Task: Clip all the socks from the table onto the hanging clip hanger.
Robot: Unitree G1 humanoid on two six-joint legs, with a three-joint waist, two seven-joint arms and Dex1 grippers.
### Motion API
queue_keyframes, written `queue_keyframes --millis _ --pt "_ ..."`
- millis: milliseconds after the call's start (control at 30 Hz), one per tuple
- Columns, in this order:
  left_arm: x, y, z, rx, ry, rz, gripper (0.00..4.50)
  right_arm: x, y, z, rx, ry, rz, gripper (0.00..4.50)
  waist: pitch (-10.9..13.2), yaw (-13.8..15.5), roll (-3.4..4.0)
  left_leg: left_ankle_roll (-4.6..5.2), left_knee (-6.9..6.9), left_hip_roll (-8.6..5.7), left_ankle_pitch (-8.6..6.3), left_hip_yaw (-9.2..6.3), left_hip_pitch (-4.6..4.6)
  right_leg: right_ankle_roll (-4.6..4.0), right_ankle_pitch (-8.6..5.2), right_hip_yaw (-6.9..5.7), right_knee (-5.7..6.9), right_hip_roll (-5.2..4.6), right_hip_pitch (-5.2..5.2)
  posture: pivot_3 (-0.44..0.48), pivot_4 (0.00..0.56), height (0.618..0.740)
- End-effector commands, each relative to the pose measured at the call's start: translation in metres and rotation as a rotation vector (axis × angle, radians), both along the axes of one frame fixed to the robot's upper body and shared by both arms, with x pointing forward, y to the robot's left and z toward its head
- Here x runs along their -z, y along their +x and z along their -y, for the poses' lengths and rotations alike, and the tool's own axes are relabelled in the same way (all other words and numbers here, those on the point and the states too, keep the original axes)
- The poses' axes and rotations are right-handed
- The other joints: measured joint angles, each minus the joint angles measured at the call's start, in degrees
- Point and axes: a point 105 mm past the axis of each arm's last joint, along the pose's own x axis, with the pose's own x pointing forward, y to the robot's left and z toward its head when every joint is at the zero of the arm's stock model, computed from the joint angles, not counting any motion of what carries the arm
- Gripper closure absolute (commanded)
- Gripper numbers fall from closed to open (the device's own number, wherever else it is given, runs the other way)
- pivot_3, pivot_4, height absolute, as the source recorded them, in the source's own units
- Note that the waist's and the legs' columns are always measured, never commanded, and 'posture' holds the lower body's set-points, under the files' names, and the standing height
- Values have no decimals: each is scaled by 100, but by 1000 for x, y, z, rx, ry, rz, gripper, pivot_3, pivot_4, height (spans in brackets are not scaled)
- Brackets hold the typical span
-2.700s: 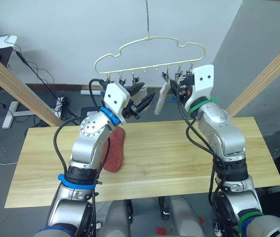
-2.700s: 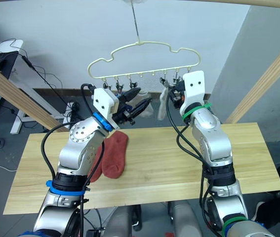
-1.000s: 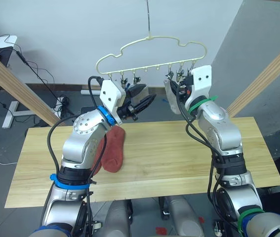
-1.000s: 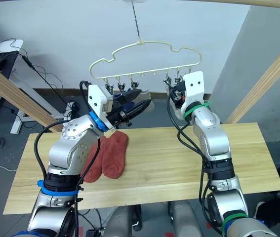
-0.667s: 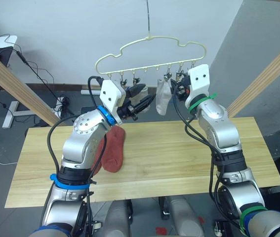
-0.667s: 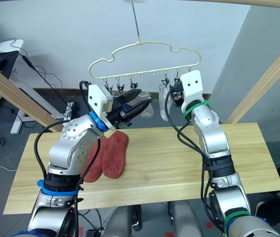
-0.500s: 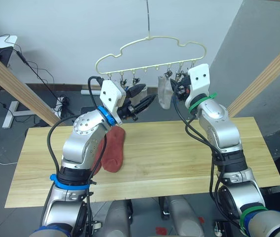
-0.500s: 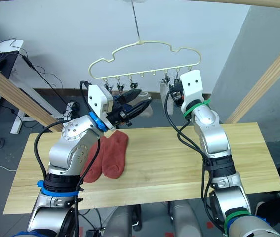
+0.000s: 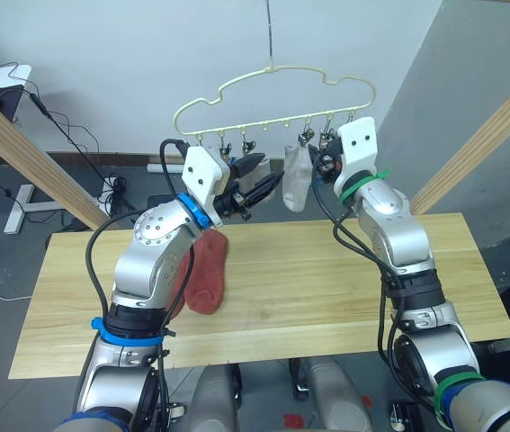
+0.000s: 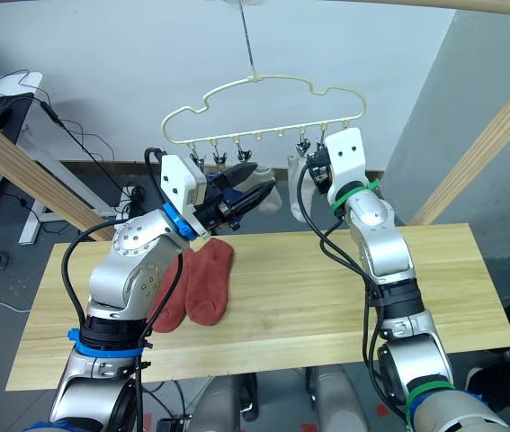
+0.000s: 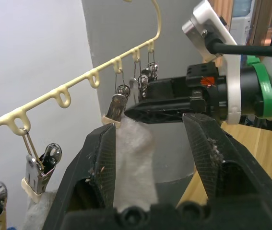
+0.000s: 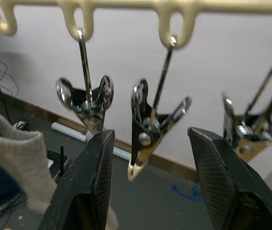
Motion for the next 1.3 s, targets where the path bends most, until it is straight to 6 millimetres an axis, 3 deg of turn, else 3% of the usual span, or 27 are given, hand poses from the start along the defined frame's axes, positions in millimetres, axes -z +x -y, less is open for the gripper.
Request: queue_keyframes --millis 33,333,733,933,1300 --pt "-9 -7 3 10 2 52 1983 -18 -4 -11 -42 5 73 1970 0 1 0 0 0 0 0 0 0 0 0 0 0 0 0 -131 293 740" --pt "-7 -7 2 6 6 50 1983 -25 -7 -21 -88 24 92 1970 0 5 0 0 0 0 0 -2 0 0 0 -2 1 0 0 -130 294 740" --pt "-4 -7 2 3 9 44 1983 -28 -7 -18 -82 18 106 1970 0 5 0 0 1 0 0 -1 0 -1 0 -1 1 -1 0 -132 294 740" --pt "-4 -7 -1 3 -3 35 1983 -33 -20 -4 -93 72 113 1970 0 11 0 0 0 0 0 -1 0 -1 0 -1 0 -1 0 -137 300 740" --pt "-11 -10 -12 27 33 18 1983 -21 -43 6 -101 96 25 1970 1 7 1 0 1 1 0 -2 1 0 0 -1 2 0 0 -131 298 740"
